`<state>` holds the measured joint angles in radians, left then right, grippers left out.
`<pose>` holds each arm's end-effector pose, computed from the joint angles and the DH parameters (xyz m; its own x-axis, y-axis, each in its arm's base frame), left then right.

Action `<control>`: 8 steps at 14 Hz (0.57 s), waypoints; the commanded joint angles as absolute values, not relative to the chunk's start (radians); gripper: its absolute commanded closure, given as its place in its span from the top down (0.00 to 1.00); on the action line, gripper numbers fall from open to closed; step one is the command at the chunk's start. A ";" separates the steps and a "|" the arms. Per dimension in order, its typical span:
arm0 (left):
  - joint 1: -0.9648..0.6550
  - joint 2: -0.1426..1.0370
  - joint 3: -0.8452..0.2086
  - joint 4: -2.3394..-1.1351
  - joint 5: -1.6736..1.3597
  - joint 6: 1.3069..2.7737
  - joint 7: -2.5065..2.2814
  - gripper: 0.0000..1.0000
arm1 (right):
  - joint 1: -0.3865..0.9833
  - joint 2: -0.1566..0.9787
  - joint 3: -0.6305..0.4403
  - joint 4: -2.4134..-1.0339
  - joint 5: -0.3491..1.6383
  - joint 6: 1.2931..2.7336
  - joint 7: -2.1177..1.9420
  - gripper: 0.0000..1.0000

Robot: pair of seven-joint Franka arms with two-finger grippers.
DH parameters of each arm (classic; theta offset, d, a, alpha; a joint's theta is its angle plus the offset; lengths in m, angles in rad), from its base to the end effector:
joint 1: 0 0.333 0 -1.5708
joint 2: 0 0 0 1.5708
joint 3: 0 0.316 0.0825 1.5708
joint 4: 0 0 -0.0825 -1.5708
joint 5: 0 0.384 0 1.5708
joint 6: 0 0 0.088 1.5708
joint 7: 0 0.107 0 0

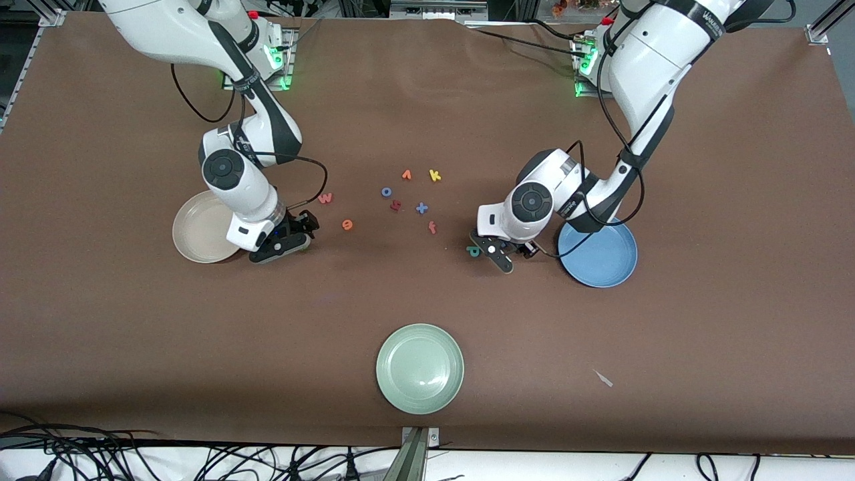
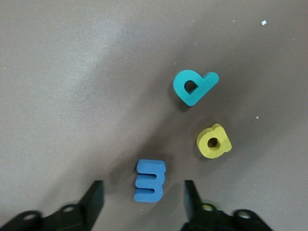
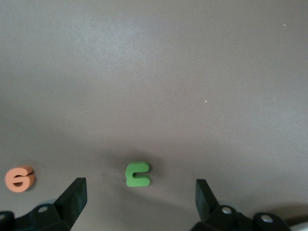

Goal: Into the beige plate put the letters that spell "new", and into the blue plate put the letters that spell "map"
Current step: 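Grasp the blue E with the left gripper while the right gripper grasps the green u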

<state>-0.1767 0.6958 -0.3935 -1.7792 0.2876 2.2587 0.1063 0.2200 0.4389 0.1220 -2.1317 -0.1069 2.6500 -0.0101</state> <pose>0.5501 -0.3259 0.1768 0.6768 -0.7234 -0.1364 -0.7215 -0.6886 0.0723 0.5478 0.1979 0.2077 0.9054 0.4162 0.0841 0.4172 -0.9088 0.0073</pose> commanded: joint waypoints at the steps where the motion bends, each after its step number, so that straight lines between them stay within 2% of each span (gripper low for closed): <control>1: -0.184 0.695 -0.393 -1.782 0.321 2.272 0.110 0.45 | 0.224 0.482 0.112 -2.129 -0.133 2.710 -0.025 1.00; 2: -0.184 0.698 -0.393 -1.782 0.321 2.272 0.110 0.35 | 0.224 0.491 0.112 -2.122 -0.135 2.709 -0.025 1.00; 3: -0.184 0.703 -0.393 -1.782 0.321 2.272 0.110 0.31 | 0.224 0.492 0.113 -2.121 -0.135 2.706 -0.025 1.00; 5: -0.184 0.703 -0.393 -1.782 0.321 2.272 0.110 0.31 | 0.224 0.494 0.114 -2.123 -0.135 2.701 -0.025 0.99; 6: -0.184 0.703 -0.393 -1.782 0.321 2.272 0.110 0.31 | 0.225 0.497 0.114 -2.123 -0.135 2.700 -0.025 0.95; 8: -0.181 0.700 -0.393 -1.779 0.321 2.270 0.112 0.05 | 0.224 0.512 0.114 -2.122 -0.133 2.701 -0.018 0.89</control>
<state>-0.1819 0.7017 -0.3934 -1.7787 0.2910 2.2601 0.1063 0.2203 0.4910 0.1176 -2.1312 -0.1225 2.6924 -0.0144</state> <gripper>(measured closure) 0.727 0.075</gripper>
